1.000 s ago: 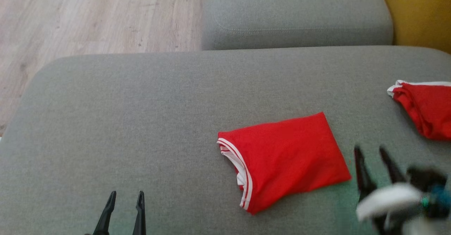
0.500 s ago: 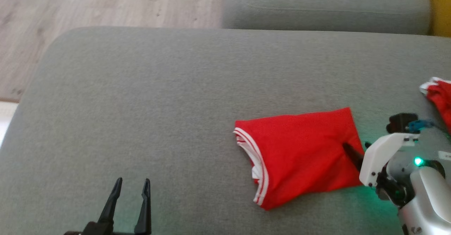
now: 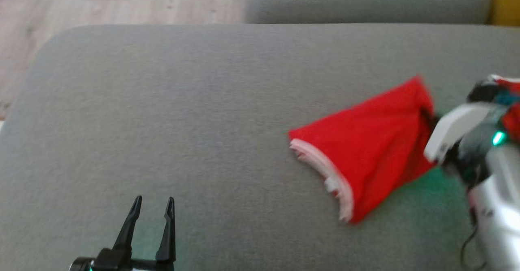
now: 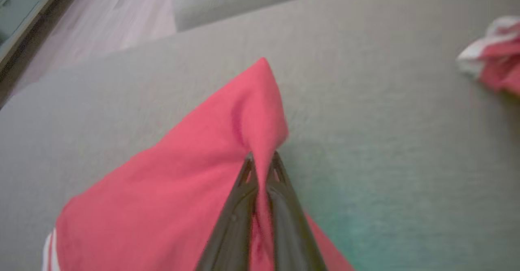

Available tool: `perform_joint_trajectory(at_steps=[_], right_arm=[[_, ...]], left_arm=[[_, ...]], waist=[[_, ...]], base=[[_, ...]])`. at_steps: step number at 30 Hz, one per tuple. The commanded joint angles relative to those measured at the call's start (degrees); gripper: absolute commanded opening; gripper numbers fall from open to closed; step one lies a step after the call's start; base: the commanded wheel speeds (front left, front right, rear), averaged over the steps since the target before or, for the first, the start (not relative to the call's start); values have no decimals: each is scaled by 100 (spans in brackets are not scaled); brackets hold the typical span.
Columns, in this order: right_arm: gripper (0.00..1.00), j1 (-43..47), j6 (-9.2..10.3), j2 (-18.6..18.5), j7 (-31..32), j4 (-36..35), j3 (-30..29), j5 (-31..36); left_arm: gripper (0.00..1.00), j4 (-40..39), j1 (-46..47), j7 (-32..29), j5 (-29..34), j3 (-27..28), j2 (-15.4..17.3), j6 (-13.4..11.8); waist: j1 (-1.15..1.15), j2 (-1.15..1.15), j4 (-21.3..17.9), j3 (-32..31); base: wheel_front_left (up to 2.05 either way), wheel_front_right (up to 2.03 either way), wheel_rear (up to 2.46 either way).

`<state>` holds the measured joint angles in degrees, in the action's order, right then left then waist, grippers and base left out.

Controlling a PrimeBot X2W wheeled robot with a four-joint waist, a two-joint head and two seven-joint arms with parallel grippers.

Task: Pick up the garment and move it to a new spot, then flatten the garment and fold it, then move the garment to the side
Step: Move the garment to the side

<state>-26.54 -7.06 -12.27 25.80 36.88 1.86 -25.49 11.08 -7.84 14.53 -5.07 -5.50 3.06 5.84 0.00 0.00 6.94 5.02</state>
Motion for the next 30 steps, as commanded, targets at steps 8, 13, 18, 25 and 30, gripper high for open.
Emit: perform_joint_trajectory(at_steps=[8,13,18,25,30], right_arm=[[0,-1454,-43,-753,-179,-144,-747,608],[0,-1769,-43,-973,-151,-139,-1211,987],[0,-1897,-43,-1040,-111,-115,-1869,1720],[100,-1793,-43,-1098,-501,-709,-2521,3255],[100,-1330,-43,-734,-1104,-1602,-2325,3641]], left_arm=[[100,-239,472,47,95,-9,12,80],[100,-302,581,47,124,-65,92,112],[100,-272,573,47,147,-104,197,133],[100,-283,519,47,116,-56,192,141],[100,-291,484,47,82,52,154,116]], waist=[[0,0,-786,426],[0,0,-824,559],[0,0,-701,688],[0,0,-578,704],[0,0,-540,481]], base=[[0,0,0],[0,0,0],[0,0,0],[0,0,0],[0,0,0]])
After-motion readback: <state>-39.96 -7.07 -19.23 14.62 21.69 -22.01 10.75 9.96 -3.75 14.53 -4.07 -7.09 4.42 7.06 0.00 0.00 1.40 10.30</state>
